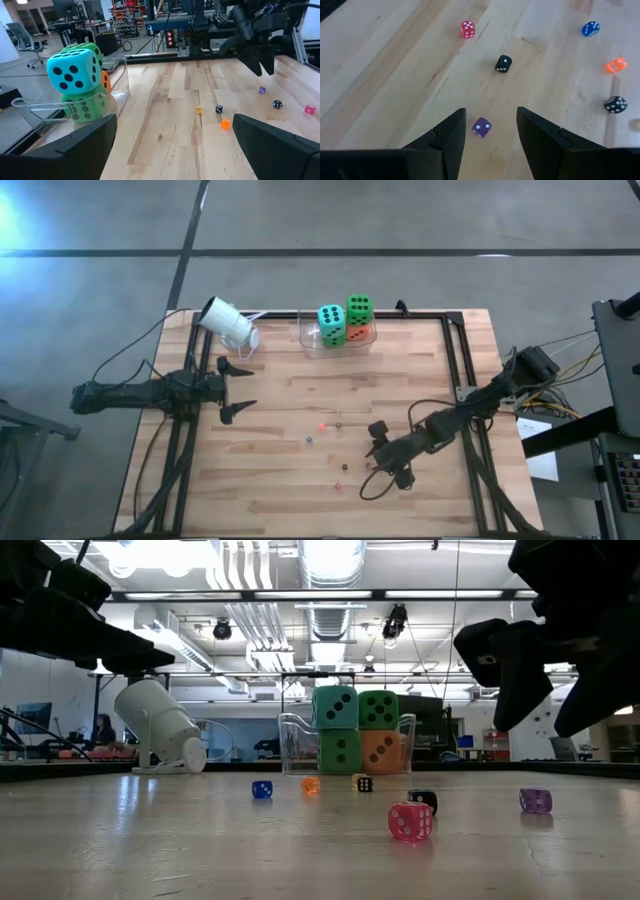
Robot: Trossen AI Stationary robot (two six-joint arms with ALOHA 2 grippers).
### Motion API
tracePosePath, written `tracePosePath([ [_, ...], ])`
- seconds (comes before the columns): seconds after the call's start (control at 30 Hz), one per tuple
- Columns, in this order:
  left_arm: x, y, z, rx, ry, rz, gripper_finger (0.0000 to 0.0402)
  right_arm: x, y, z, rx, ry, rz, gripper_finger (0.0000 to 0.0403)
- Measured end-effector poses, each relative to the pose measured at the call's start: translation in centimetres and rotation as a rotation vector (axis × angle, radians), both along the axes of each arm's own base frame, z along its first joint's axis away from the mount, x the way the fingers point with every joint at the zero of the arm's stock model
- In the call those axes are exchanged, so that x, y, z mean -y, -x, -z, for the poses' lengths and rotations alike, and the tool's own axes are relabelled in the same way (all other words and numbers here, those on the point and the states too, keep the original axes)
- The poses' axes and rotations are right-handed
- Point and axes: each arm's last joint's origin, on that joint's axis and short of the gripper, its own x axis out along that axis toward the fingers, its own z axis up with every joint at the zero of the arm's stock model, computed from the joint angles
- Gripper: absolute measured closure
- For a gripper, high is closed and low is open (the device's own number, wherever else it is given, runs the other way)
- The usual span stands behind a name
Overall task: Pick & Place Dice
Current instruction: Put the small violet dice into the transparent bin
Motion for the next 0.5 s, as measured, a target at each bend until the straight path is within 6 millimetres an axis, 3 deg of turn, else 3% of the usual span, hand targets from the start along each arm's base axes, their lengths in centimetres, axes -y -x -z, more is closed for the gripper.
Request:
tracePosePath([
  [0.2,0.0,0.0,0.0,0.0,0.0,0.0,0.0002,0.15,0.25,0.36,-0.006,-0.027,0.031,0.0229],
  [0.5,0.0,0.0,0.0,0.0,0.0,0.0,0.0002,0.27,0.28,0.41,-0.056,-0.149,0.221,0.0229],
])
